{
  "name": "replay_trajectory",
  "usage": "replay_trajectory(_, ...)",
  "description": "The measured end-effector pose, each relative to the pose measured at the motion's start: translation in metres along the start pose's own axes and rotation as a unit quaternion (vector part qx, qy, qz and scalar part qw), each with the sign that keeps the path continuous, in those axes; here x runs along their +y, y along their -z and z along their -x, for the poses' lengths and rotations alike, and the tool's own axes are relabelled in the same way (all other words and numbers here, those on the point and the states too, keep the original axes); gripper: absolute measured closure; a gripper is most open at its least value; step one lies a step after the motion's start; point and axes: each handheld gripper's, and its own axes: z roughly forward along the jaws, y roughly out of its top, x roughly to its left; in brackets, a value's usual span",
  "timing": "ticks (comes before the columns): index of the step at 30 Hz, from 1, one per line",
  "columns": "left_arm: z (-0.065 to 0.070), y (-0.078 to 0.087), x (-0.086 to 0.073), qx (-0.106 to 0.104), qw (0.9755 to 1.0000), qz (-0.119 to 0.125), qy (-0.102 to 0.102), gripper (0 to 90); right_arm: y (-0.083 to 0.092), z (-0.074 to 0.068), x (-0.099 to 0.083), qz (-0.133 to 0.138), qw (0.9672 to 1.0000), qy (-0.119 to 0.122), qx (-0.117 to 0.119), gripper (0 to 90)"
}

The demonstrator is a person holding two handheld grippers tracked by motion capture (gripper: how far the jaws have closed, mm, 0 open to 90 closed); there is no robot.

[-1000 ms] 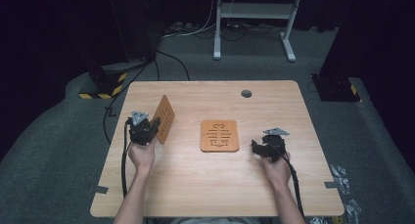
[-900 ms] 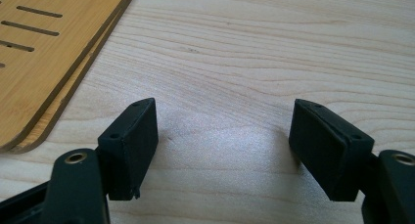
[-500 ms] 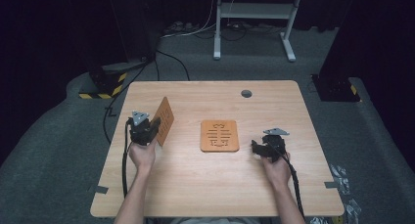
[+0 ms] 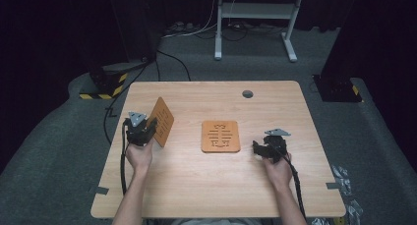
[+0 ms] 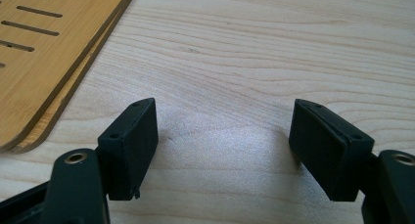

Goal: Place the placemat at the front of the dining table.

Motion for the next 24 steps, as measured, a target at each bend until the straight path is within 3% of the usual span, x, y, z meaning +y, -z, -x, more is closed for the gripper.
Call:
replay_trajectory(17, -0.0059, -0.0002, -0.0043, 0.022, 0.9994, -0.025, -0.003, 71.1, 0.0007, 0.0005, 0.0001, -0.004, 1.0, 0.003, 0.003, 26.4)
replay_trajectory(24, -0.0088, -0.0046, -0.0085, 0.03, 0.9987, -0.042, 0.002, 63.5, 0.0009, 0.0003, 0.0002, -0.005, 1.0, 0.001, 0.003, 26.4)
